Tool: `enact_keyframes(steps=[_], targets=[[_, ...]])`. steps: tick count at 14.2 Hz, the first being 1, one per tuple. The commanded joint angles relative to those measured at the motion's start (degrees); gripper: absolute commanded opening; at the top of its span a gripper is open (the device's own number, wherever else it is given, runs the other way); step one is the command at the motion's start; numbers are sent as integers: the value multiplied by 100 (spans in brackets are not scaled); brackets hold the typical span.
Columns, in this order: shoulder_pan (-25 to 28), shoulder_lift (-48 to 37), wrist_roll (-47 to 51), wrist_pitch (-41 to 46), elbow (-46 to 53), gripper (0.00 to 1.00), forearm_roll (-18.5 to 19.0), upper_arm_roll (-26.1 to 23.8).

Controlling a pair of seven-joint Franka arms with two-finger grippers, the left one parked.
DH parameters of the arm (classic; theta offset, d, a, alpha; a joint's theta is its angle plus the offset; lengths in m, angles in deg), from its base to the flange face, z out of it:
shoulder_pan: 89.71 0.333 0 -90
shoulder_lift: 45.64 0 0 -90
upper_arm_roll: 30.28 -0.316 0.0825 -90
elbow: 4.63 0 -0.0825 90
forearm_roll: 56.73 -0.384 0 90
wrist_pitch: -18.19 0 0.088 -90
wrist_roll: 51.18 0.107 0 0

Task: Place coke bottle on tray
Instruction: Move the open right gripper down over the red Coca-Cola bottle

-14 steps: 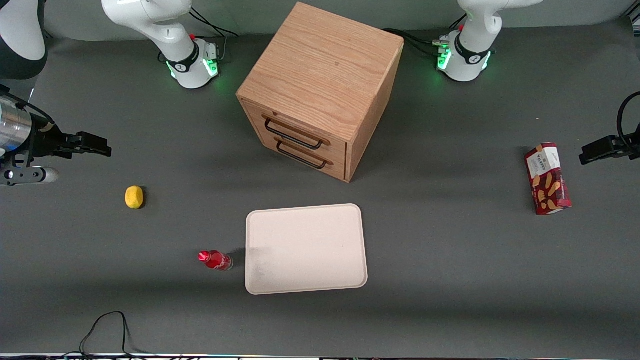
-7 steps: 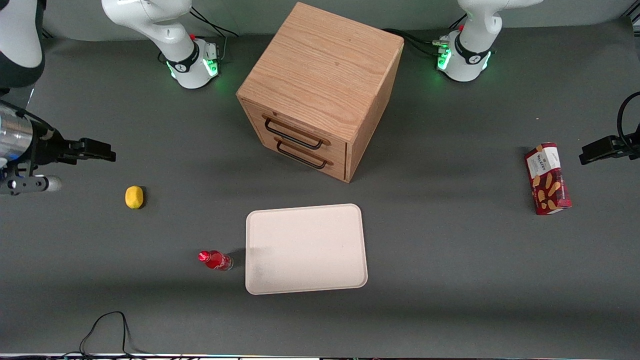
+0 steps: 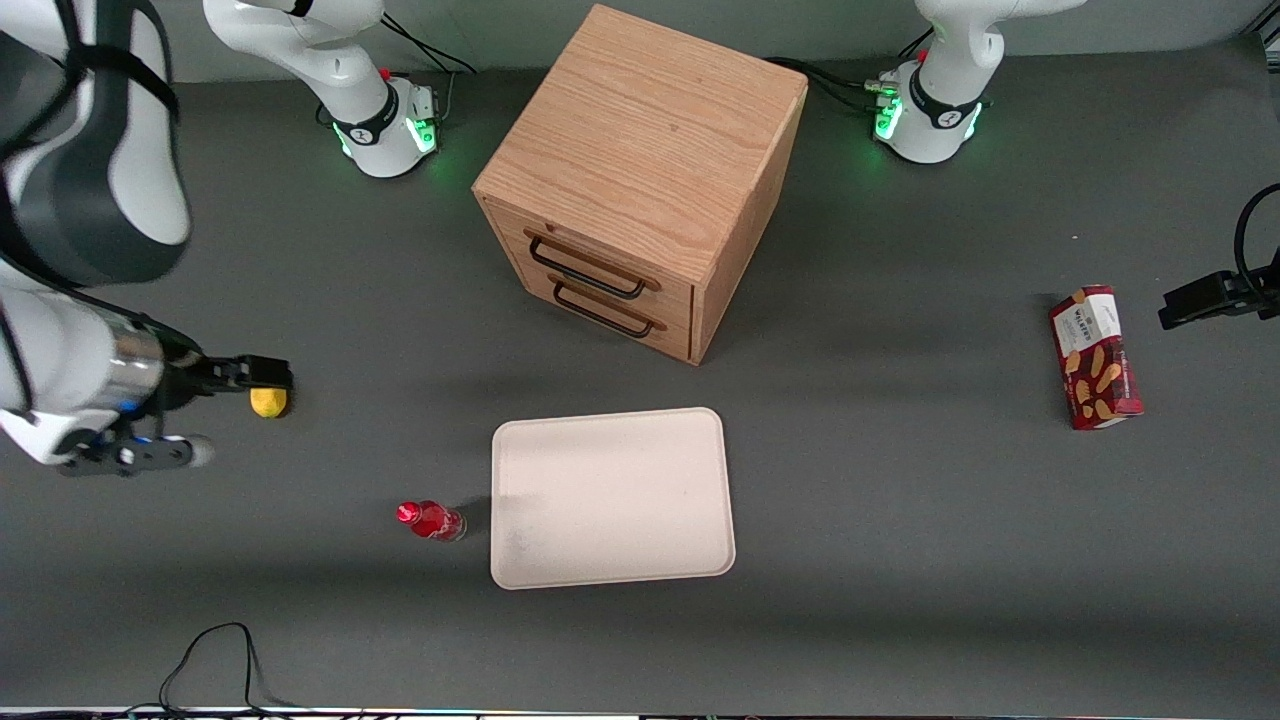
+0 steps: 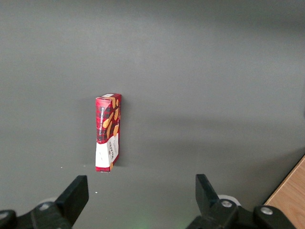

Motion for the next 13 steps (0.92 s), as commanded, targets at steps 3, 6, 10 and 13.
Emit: enact_keyframes(steps=[3, 6, 10, 13], targets=[[79, 885, 424, -370, 878, 100, -89, -205], [360, 1324, 784, -1099, 895, 100, -37, -196], [422, 1737, 961, -1662, 1018, 100, -36, -196], [440, 1967, 936, -1936, 1027, 99, 103, -188]])
